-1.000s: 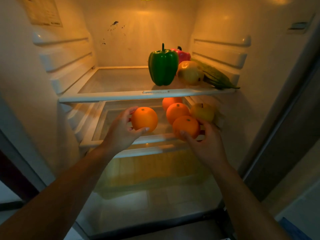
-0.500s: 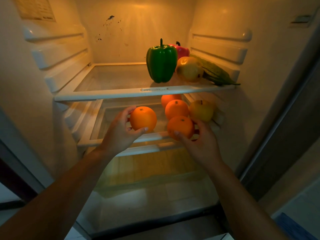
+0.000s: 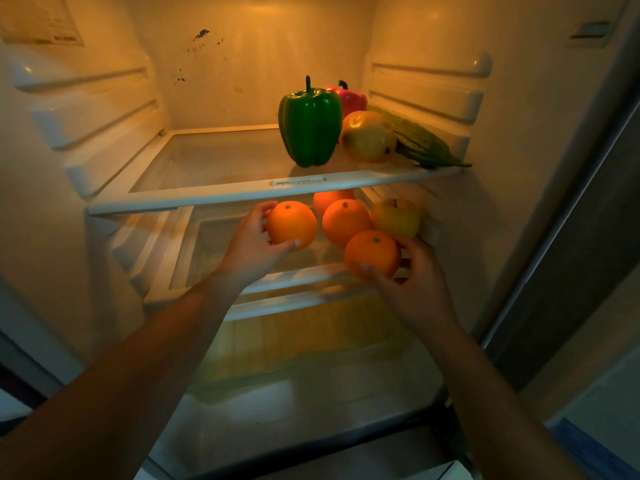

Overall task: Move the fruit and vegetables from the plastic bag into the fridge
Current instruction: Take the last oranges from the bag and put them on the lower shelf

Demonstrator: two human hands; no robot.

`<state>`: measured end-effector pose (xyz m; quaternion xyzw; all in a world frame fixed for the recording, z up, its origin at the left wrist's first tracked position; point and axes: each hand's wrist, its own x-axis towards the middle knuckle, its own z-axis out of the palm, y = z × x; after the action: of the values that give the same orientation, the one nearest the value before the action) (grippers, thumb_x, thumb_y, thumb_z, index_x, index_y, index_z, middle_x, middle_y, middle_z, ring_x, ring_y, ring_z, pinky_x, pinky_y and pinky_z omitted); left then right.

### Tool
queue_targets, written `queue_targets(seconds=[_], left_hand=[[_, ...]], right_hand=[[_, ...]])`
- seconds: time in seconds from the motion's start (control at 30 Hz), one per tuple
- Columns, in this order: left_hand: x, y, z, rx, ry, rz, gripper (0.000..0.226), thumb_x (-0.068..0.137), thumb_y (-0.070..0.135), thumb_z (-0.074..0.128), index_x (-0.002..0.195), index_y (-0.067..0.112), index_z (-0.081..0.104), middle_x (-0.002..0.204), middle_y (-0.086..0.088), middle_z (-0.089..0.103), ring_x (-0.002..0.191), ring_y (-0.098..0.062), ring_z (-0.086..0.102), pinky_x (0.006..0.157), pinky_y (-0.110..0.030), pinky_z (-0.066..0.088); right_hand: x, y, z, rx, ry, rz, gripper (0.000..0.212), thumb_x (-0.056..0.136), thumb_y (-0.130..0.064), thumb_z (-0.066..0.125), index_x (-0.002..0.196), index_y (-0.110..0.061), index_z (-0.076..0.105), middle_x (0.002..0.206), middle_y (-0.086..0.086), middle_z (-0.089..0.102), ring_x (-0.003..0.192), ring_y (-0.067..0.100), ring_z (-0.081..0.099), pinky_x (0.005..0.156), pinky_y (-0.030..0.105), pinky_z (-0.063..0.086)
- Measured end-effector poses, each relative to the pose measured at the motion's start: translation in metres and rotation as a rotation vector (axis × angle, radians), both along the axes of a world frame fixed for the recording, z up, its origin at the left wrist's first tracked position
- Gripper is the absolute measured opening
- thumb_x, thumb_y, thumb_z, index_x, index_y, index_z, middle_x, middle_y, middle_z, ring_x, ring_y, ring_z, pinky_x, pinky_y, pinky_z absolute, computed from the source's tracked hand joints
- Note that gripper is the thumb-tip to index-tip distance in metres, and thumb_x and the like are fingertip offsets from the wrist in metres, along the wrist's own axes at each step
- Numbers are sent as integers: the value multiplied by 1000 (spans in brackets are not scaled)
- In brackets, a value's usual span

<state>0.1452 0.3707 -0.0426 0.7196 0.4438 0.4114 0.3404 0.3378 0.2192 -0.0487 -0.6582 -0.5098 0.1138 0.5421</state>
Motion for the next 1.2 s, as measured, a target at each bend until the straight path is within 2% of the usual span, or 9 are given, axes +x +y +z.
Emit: queue_targets(seconds=[0.23,0.43,0.57,0.67,0.73,0.8,0.9,1.1,1.2], left_hand=[[12,11,0,-32,-44,-36,76,67,16,82,130,27,40,132,-2,44,117,-17,47,93,-41,49],[7,13,-12,92,29,10,81,65,28,83,133,29,39,137,-3,43,121,-18,46,95,-44,49],[7,13,-14,217,51,52,78,69,24,80,134,23,39,138,-6,40,119,-19,47,95,-43,48],[10,13,-12,297,114,47,72,72,21,78,134,20,41,136,-6,43,112,-16,49,90,-35,46],[12,13,-12,324,142,41,72,72,21,78,134,19,41,135,-7,43,115,-21,51,93,-39,47],[13,15,-11,335,173,41,72,72,21,78,134,19,41,135,-8,43,117,-24,50,94,-44,47],[18,20,-7,339,236,48,71,73,21,77,133,20,40,134,-9,43,117,-25,49,96,-42,45],[23,26,-2,295,207,36,69,73,21,77,131,21,41,133,-9,44,118,-26,48,95,-40,44],[18,21,-1,284,194,22,79,71,28,79,137,22,36,140,-7,41,121,-23,47,95,-38,44]], right_hand=[[1,1,4,8,6,21,64,72,-39,76,126,-19,50,124,0,51,110,17,53,90,44,49],[-1,4,-1,54,-45,19,61,73,-39,75,125,-19,51,124,2,54,110,18,54,90,40,49],[0,9,-10,100,-62,13,64,70,-46,74,125,-22,51,123,0,54,109,18,55,87,37,50],[2,11,-14,130,-72,9,65,69,-47,73,125,-24,50,124,0,55,109,18,55,89,38,49],[3,11,-16,136,-87,8,67,67,-51,71,125,-26,50,122,-1,56,107,18,56,87,38,50],[3,10,-20,147,-91,10,64,70,-46,75,125,-25,50,120,-3,55,106,18,57,84,36,50],[5,6,-22,154,-82,10,58,73,-38,75,123,-23,50,114,-8,51,104,15,55,84,33,49],[10,3,-14,125,-66,-4,61,72,-43,75,124,-24,49,114,-9,50,106,17,55,89,44,50],[8,3,-12,124,-70,-4,67,68,-53,72,124,-25,48,116,-8,51,107,16,54,88,44,50]])
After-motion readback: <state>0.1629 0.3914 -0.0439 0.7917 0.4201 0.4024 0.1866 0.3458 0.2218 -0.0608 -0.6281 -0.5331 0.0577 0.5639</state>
